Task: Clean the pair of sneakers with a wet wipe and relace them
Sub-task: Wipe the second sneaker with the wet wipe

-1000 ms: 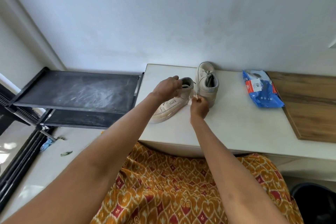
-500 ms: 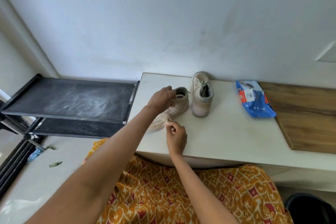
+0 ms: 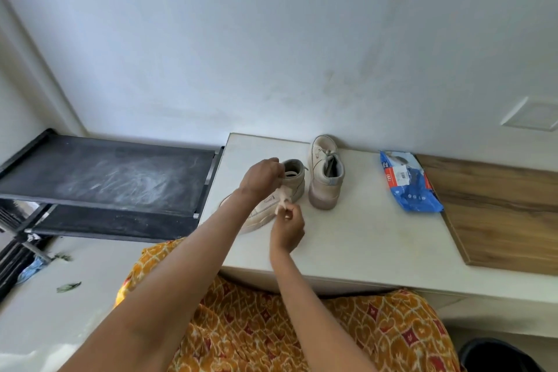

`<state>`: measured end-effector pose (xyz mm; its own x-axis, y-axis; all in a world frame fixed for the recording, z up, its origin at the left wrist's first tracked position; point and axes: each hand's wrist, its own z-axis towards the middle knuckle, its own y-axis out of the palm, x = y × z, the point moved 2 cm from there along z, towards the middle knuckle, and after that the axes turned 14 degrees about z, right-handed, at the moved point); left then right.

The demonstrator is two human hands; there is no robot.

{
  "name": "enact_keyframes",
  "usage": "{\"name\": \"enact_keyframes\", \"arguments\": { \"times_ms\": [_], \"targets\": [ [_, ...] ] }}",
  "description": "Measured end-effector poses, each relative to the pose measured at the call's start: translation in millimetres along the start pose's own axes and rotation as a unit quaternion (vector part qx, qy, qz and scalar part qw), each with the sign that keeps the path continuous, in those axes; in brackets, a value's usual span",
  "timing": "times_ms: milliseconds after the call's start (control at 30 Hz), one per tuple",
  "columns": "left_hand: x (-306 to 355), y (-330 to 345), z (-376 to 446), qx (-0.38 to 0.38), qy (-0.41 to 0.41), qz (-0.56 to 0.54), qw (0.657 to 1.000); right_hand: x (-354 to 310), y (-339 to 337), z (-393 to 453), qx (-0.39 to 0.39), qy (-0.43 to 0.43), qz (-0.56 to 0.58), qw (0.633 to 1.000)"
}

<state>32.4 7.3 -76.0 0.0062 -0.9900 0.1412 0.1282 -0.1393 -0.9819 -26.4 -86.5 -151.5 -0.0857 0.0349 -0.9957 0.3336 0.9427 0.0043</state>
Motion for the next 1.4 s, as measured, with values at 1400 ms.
{"name": "enact_keyframes", "arguments": {
  "times_ms": [1400],
  "targets": [
    [-14,-15,-40,-0.011,-0.002,0.040,0.999,-18,-15,39,-0.015,0.043,-0.029,0.999]
  ]
}}
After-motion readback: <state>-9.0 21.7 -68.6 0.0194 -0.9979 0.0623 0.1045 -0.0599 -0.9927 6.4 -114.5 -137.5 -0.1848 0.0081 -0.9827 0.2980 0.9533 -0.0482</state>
